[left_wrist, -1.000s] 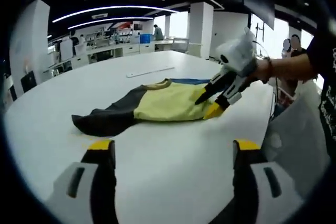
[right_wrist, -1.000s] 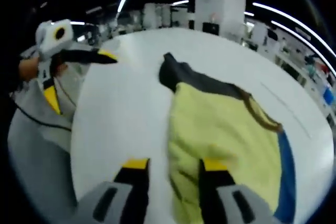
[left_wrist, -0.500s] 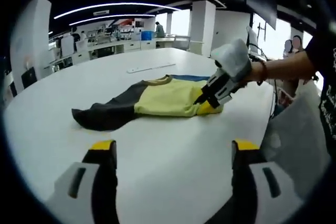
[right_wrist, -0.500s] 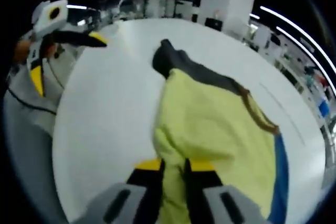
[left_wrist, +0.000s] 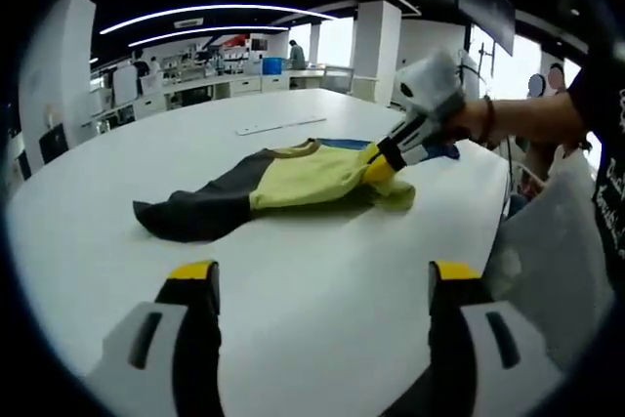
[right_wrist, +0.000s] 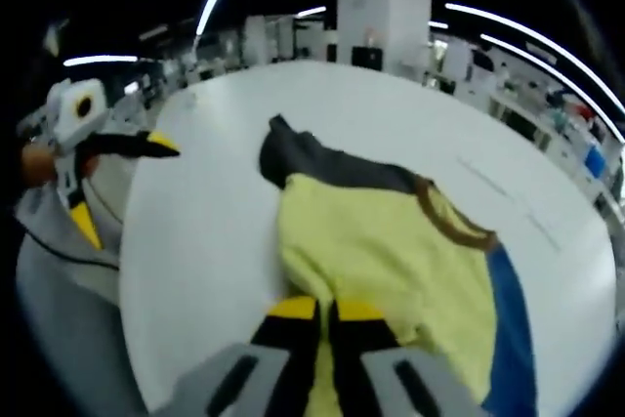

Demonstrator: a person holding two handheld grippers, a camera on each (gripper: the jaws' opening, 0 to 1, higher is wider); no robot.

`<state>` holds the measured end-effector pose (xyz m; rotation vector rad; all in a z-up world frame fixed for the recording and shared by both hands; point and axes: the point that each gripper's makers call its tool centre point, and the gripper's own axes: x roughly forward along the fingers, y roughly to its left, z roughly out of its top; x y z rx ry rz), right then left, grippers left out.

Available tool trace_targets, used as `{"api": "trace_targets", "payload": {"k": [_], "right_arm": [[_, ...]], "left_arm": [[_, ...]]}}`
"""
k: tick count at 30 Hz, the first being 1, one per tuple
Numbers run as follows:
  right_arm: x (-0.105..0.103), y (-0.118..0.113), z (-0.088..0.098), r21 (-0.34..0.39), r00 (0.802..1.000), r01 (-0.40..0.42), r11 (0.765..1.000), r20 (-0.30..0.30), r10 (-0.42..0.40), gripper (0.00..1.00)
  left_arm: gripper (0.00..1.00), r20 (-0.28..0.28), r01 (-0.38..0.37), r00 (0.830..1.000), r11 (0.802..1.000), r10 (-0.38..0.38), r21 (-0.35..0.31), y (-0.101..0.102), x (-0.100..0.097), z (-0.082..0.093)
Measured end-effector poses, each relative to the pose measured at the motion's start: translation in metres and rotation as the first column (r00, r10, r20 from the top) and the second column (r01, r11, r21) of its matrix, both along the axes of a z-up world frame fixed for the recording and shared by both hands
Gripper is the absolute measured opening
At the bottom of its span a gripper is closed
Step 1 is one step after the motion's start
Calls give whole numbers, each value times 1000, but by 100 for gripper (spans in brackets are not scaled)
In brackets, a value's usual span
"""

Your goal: Fold the garment on the visible template until the final outline fits inside the template.

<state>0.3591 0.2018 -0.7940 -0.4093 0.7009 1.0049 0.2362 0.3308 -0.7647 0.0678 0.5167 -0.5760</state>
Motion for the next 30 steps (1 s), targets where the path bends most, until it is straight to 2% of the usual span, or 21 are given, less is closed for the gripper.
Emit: {"api": "trace_targets", "payload": {"k": [6,13,21,30], "right_arm": [[18,-4,21,10,998,29,1000,60,-30,0],[37,-8,27,7,994,60,998,86,-60,0],[59,-16,18,-13,992,100,995,83,-98,0],[82,-20,-1,-30,988,141,990,59,-139,0]], "left_arm": [[83,-4,18,1000,1000,-18,1,-6,1,-2],[81,-13,31,999,1000,-31,-1,-11,1,-3],[79,-25,46,999,999,-46,-2,-10,6,-8],[74,-42,68,997,998,-68,-10,-18,10,-13]]}}
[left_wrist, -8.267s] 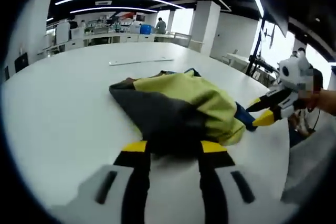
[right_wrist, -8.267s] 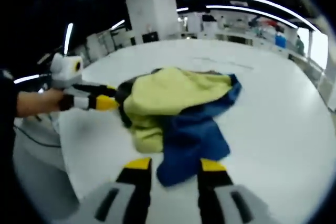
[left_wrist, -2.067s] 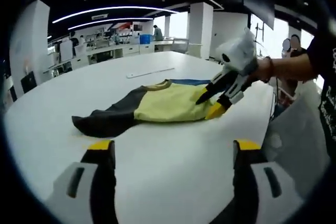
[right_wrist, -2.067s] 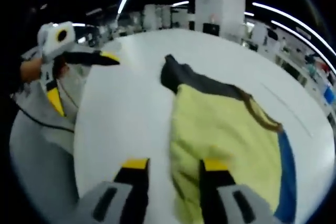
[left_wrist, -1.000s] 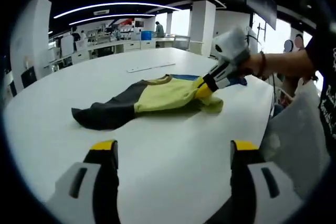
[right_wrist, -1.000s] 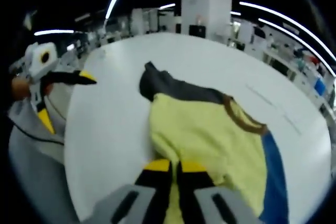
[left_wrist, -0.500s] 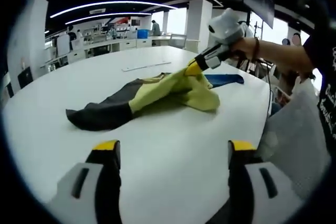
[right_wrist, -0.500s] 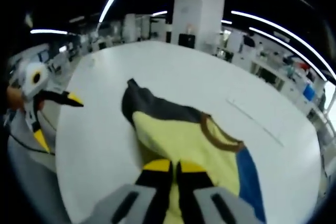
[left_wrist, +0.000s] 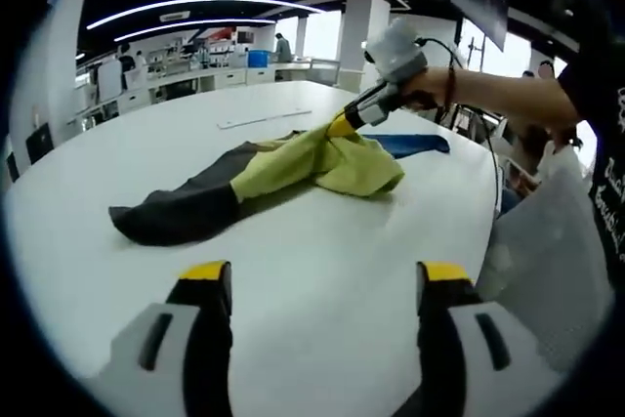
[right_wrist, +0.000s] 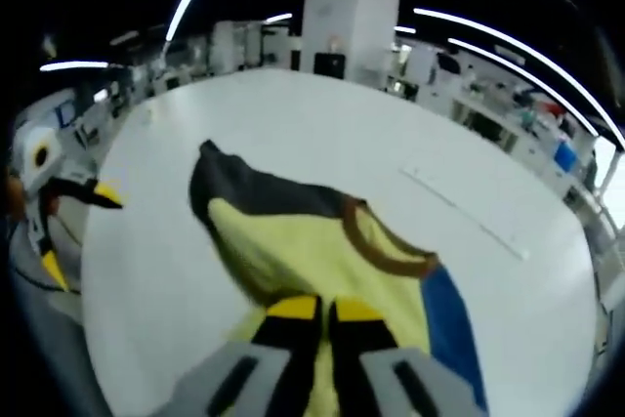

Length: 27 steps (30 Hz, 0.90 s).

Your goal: Fold the garment on the visible template until the final outline fits inside the template.

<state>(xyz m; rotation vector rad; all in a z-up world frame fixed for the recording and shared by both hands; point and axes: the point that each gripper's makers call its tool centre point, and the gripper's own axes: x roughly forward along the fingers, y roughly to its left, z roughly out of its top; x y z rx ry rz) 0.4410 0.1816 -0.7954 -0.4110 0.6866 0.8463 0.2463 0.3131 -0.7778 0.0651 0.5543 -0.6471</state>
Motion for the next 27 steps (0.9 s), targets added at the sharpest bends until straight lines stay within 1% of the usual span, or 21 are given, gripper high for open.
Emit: {"api": "trace_targets", "payload": {"k": [2,10,11,15,22,26,27], "right_arm": [[-1,-1,-4,-5,1000,9,1000,-14,-9,0],[6,0,-24,-19,998,24,1000,-62,-25,0],[9,0,-27,-20,997,25,999,-67,-26,0],[8,0,-35,-33,996,19,999,-87,-22,0],[4,0,-43,-27,992,39,999,-118,-42,0],[3,-2,-42,8,984,100,995,-150,-98,0],[4,-2,-40,33,978,136,990,-166,-129,1]], "left_arm": [[74,-2,1,1000,1000,-1,-2,0,1,-1],[71,-16,0,1000,1000,0,-13,0,4,-5],[71,-17,-2,1000,1000,1,-15,0,5,-5],[70,-21,-5,1000,1000,5,-15,1,6,-7],[67,-25,-17,1000,1000,16,-21,0,8,-8],[66,-29,-27,999,999,26,-26,0,10,-8],[65,-29,-29,999,999,28,-26,0,10,-7]]}}
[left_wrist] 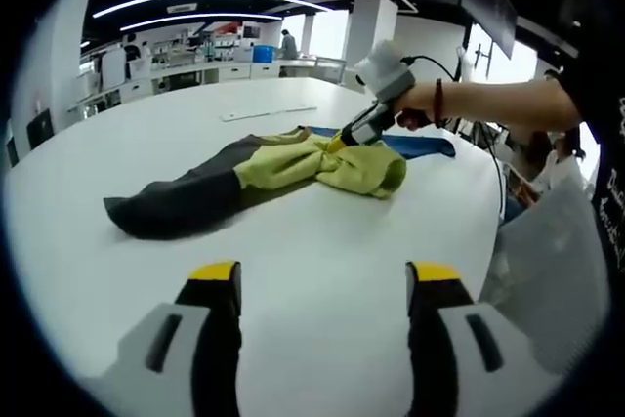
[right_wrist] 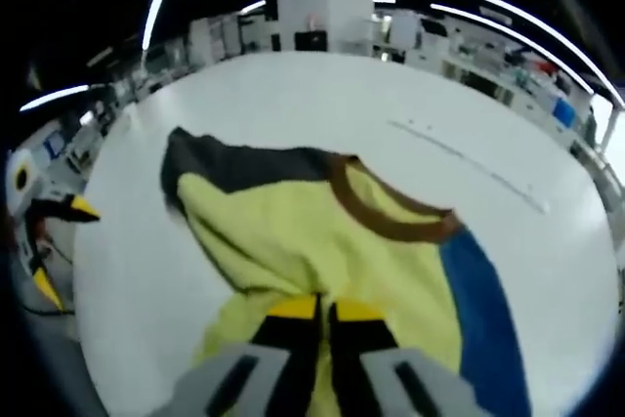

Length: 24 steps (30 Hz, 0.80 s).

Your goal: Fold the garment on the visible template until the final outline fits inside the template.

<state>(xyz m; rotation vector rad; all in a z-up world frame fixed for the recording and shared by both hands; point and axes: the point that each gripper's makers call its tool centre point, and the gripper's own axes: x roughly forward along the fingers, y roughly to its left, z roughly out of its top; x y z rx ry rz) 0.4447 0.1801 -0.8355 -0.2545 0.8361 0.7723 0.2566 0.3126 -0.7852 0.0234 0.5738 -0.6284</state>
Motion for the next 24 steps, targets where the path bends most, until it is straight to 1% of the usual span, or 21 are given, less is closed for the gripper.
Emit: {"api": "trace_targets", "payload": {"k": [2,3,5,6,7,9,11,12,15,19,20,24], "right_arm": [[3,-2,7,48,998,59,997,-4,-59,4],[4,-4,17,93,995,95,991,5,-96,9],[3,-8,31,137,992,114,984,33,-120,18],[0,-11,35,146,991,122,982,33,-128,25],[-2,-13,40,172,991,127,977,29,-133,28],[-9,-17,49,214,989,138,967,11,-144,31],[-16,-20,55,240,990,137,961,6,-143,33],[-20,-22,58,248,989,141,958,1,-146,36],[-28,-31,62,269,989,145,952,-9,-148,44],[-42,-43,64,280,989,146,949,-18,-147,46],[-45,-46,63,283,989,146,948,-21,-146,47],[-68,-57,60,289,990,140,947,-35,-135,48]], "left_arm": [[64,3,0,1000,1000,0,-2,-2,1,3],[63,7,0,1000,1000,0,-5,-2,3,4],[63,20,-3,1000,1000,3,-15,-4,8,7],[62,25,-7,1000,1000,7,-19,-5,11,9],[61,28,-8,1000,1000,9,-23,-7,13,11],[59,37,-11,999,999,13,-33,-11,19,15],[58,47,-11,999,999,13,-45,-14,26,17],[57,50,-10,999,999,12,-52,-17,30,18],[54,49,-11,999,998,14,-60,-25,39,19],[52,50,-17,998,995,22,-102,-36,53,23],[51,50,-17,999,994,22,-104,-38,56,23],[48,47,-27,998,993,32,-114,-43,69,21]]}}
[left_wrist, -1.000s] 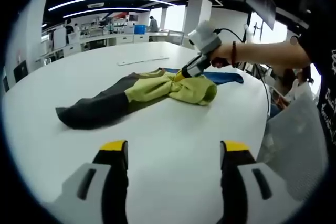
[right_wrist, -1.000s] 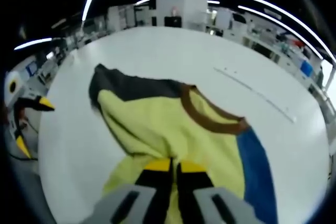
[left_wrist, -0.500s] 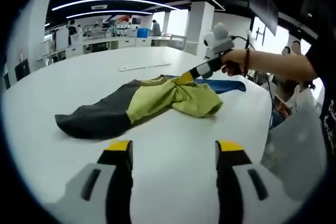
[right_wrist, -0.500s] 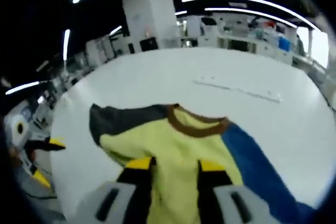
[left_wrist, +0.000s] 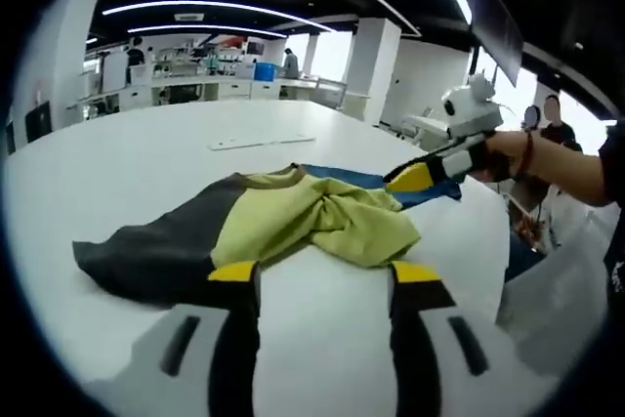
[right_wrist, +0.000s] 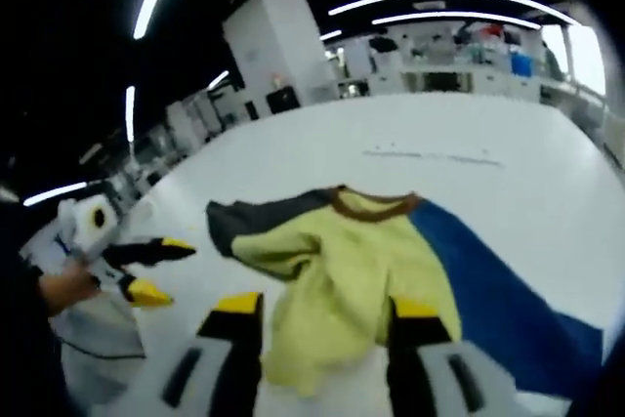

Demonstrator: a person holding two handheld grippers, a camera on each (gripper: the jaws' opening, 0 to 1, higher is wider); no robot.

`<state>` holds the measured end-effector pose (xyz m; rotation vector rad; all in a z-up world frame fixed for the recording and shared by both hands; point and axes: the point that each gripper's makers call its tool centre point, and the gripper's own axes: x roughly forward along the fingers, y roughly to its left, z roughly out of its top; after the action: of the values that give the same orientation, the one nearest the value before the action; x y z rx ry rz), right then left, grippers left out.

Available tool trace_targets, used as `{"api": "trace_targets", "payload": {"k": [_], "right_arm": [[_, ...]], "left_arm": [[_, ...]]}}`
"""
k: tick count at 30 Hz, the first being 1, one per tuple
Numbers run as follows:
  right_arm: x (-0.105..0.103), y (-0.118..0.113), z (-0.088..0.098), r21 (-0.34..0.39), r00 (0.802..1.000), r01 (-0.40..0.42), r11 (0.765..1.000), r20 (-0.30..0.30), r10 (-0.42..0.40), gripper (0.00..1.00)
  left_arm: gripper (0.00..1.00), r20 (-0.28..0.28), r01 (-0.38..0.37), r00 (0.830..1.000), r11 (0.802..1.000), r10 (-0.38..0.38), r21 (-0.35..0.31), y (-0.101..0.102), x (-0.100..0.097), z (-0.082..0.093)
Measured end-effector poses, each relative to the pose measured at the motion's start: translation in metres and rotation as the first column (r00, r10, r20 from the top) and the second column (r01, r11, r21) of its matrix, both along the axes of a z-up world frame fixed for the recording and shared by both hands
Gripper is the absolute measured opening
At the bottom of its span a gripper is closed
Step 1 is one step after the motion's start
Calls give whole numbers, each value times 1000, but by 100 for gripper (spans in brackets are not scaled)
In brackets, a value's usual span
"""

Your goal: Fold the garment on the visible template until the final outline fits inside the template.

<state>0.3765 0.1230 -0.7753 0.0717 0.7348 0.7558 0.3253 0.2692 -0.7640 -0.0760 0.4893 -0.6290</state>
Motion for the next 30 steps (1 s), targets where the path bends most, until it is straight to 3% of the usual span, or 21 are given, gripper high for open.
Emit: {"api": "trace_targets", "payload": {"k": [3,11,20,27,30], "right_arm": [[-14,-9,-5,2,1000,-3,1000,-9,3,47],[-45,-16,-22,3,999,-21,1000,-24,21,44],[-51,-15,-48,-48,1000,-19,999,7,20,32],[-52,-7,-59,-75,999,-30,997,21,31,21],[-52,-5,-61,-76,999,-33,997,29,35,18]], "left_arm": [[41,6,0,1000,1000,0,7,-6,5,0],[35,-14,11,1000,1000,-11,14,-26,21,-15],[29,-54,-27,998,1000,27,16,-40,45,-41],[25,-93,-53,994,998,55,22,-53,59,-65],[25,-95,-49,994,998,51,28,-59,61,-67]]}}
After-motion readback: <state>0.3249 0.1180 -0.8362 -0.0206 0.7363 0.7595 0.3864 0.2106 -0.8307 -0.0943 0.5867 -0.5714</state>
